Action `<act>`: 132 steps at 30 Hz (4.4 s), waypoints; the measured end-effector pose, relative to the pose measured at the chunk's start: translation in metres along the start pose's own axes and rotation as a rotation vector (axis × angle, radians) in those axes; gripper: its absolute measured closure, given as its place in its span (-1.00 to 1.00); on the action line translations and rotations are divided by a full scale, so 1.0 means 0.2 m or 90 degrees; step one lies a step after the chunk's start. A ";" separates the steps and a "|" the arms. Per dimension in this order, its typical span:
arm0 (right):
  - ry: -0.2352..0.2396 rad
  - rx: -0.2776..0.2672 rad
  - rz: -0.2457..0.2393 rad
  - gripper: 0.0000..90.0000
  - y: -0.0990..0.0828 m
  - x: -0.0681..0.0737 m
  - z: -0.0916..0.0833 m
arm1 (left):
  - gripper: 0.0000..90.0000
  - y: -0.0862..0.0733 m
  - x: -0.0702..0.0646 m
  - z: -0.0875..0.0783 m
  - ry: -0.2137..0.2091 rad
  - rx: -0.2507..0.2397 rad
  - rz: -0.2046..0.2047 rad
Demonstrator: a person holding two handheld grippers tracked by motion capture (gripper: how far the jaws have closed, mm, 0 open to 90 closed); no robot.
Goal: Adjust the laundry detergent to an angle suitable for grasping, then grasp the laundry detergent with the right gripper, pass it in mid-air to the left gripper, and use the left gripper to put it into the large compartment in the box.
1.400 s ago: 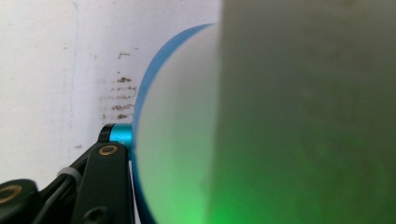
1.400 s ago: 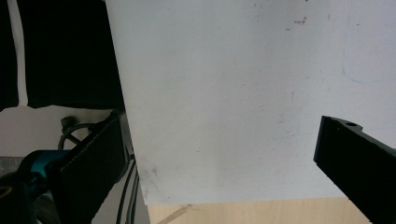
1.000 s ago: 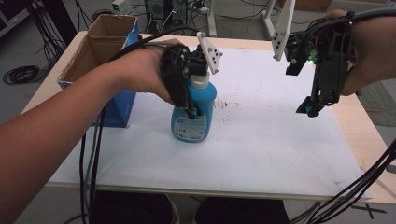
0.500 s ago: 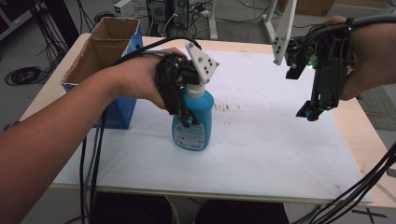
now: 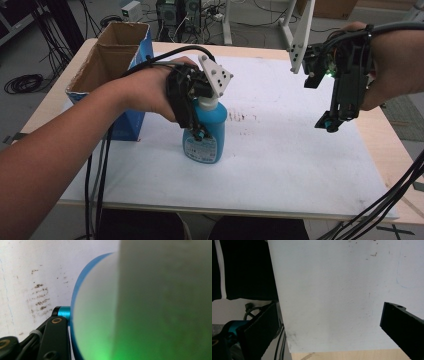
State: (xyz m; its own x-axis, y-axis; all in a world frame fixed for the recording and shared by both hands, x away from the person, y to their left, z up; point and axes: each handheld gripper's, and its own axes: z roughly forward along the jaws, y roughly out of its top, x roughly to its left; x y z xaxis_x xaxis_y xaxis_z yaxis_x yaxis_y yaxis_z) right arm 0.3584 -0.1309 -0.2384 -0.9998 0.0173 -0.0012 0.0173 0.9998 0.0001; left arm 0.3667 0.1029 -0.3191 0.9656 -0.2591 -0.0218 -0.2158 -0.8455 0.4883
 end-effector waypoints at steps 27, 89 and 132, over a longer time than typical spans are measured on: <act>0.000 0.001 -0.005 -0.97 0.03 0.00 0.01 | -0.40 0.00 -0.02 -0.12 0.006 0.003 -0.065; 0.007 -0.016 -0.011 -0.97 0.01 -0.04 0.03 | -0.96 0.07 0.15 -0.44 0.051 0.258 -0.203; 0.042 -0.154 0.013 -0.97 0.02 -0.04 0.11 | -0.96 0.05 0.10 -0.47 0.034 0.254 -0.193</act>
State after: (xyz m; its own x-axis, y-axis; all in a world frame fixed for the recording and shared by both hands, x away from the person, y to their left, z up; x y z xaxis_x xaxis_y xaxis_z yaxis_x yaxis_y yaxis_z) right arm 0.3667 -0.1271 -0.2608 -0.9974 0.0291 0.0665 0.0442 0.9700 0.2391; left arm 0.3973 0.1327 -0.2335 0.9973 0.0413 -0.0605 0.0469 -0.9943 0.0953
